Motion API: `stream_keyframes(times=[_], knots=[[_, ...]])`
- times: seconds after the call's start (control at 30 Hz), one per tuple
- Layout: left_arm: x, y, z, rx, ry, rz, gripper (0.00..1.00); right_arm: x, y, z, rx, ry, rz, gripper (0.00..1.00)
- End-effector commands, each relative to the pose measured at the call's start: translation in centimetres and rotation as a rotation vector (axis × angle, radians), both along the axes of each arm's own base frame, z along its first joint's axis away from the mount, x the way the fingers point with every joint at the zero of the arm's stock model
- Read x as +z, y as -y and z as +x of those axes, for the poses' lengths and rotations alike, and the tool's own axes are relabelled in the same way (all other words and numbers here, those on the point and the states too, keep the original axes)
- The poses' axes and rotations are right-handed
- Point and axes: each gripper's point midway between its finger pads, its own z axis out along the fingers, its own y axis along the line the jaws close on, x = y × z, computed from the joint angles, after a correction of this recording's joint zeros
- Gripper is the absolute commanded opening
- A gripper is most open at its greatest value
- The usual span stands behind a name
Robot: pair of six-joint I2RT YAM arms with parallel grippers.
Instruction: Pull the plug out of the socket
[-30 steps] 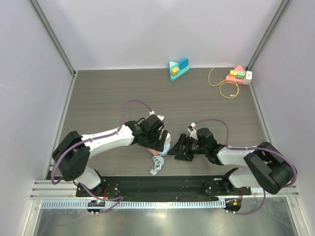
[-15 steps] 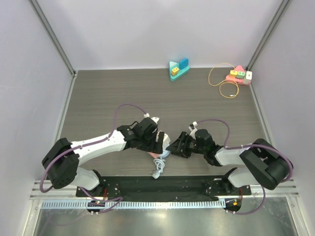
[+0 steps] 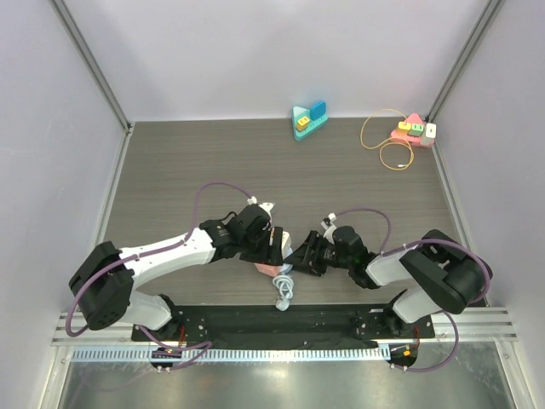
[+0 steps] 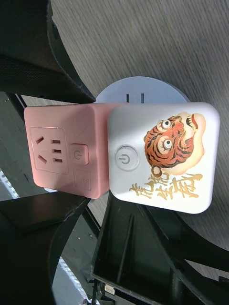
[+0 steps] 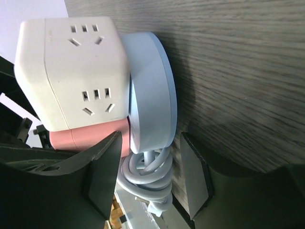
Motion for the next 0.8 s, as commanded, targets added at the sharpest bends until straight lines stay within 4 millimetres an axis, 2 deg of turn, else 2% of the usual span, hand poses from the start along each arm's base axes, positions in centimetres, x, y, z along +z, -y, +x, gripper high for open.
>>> stream_keyframes(times=[0.0,0.07,0.3,0.37,0.6,0.77], knots=[[3.5,3.5,1.2,-0.018,0.050,-0.166,0.15,1.5,-1.0,0.5,0.004,0.059,0.062,0.58],[3.0,3.1,1.0,-0.013,0.032,-0.135,0.36,1.1,-0.8,0.4,0.002,0.049,0.055,0.57],[1.0,1.2,0.2,-0.007,0.026,-0.030,0.50,0.4,-0.7,0.1,-0.003,0.030,0.061,0.57],[0.9,1.2,0.1,-0.007,0.033,-0.020,0.60,0.4,-0.8,0.1,0.001,0.029,0.064,0.57],[0.2,1.1,-0.3,-0.028,0.045,0.042,0.71,0.4,-1.1,0.1,0.006,0.020,0.088,0.57],[-0.2,0.9,-0.1,-0.035,0.070,0.105,0.73,0.5,-1.0,0.2,0.003,0.036,0.079,0.60]])
